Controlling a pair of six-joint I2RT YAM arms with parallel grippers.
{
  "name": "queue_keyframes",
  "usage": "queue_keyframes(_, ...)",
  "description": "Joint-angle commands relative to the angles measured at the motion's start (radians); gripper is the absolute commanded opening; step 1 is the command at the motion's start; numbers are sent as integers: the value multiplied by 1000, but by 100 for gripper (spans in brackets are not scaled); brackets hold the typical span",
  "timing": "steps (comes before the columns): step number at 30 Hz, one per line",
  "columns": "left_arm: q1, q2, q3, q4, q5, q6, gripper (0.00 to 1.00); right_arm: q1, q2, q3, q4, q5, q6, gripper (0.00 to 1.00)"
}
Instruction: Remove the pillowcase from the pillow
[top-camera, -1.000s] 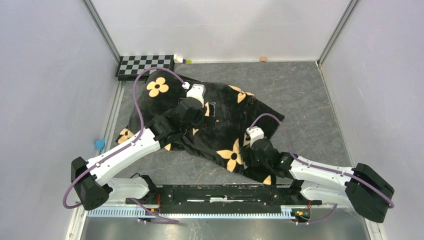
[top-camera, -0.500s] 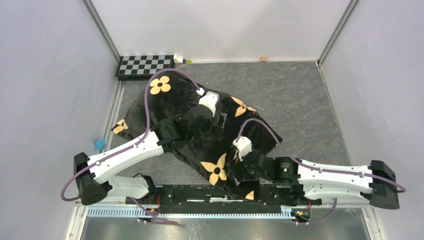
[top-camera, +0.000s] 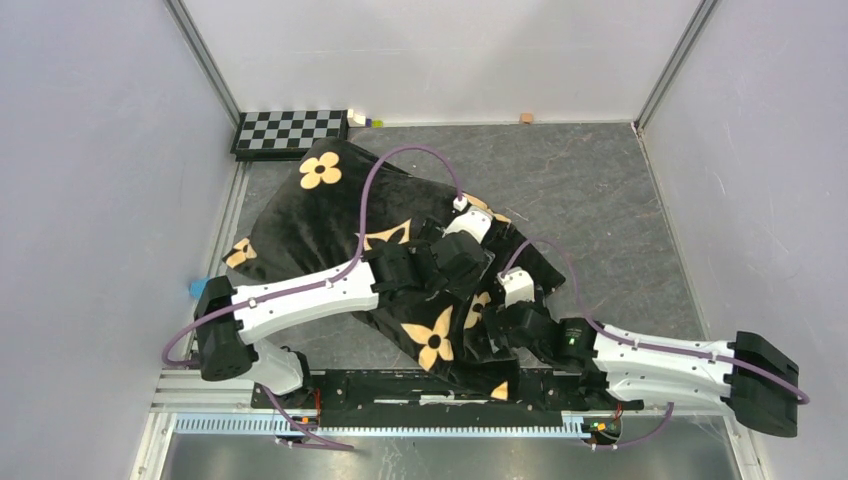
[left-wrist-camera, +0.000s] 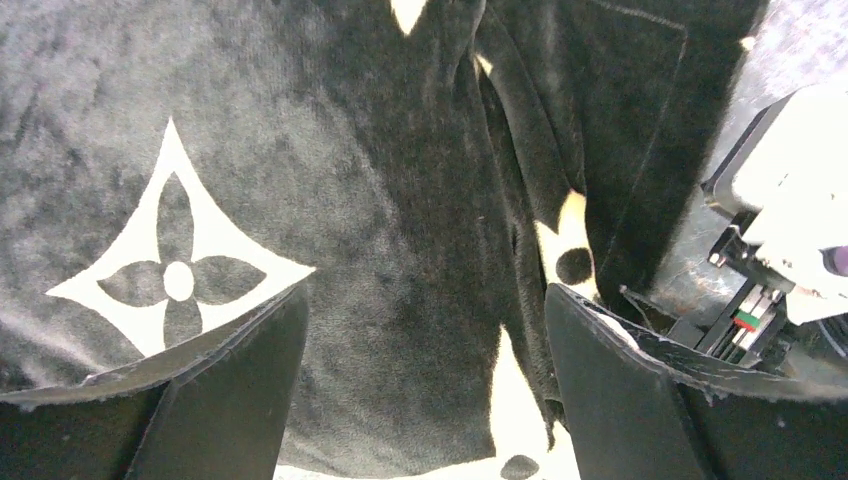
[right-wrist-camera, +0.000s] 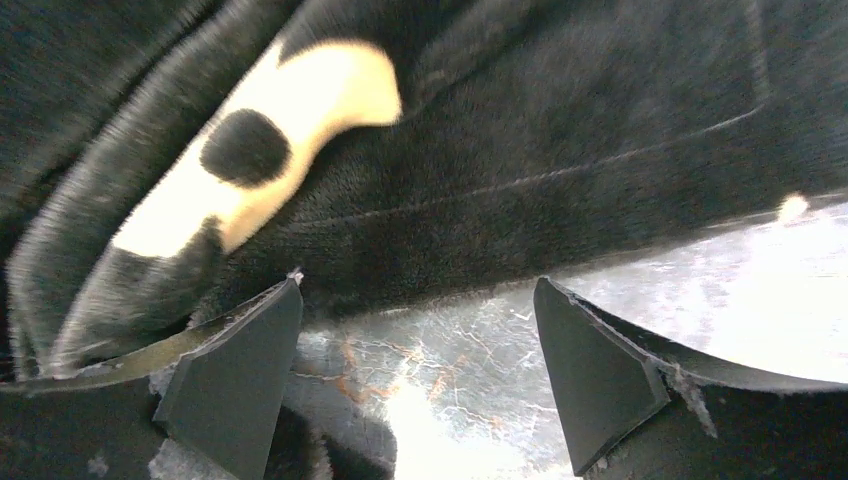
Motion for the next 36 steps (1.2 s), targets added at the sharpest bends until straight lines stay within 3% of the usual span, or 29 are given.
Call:
queue_keyframes(1,9,47,39,-24,-23,-23,92,-60,8,-109,293,-171,12,92)
queue_keyframes(5,72,53,-13,-10,66,-92,90,-98,28,-134,405,-223,32,91)
queue_keyframes(10,169,19,-157,55,175,-152,88,-159,83,-91,239,-94,72,89)
queue_keyframes(12,203,2,-219,85,202,-173,88,-192,101,-94,180,-57,96,84)
queue_keyframes(17,277,-28,-340,132,210,-210,87,-292,94,-85,-23,76,196,59)
queue_keyframes(23,327,-32,-398,134,202,-222,87,-414,-33,-66,-177,160,242,51)
queue_keyframes(26,322,-57,-377,86,166,-207,86,-420,-129,-14,-194,150,167,53)
queue_keyframes(32,152,-93,-196,-79,-30,-122,86,-420,-265,117,-72,-118,-194,91)
queue_keyframes(36,33,-49,-37,-159,-124,-101,85,-420,-273,112,13,-258,-206,88)
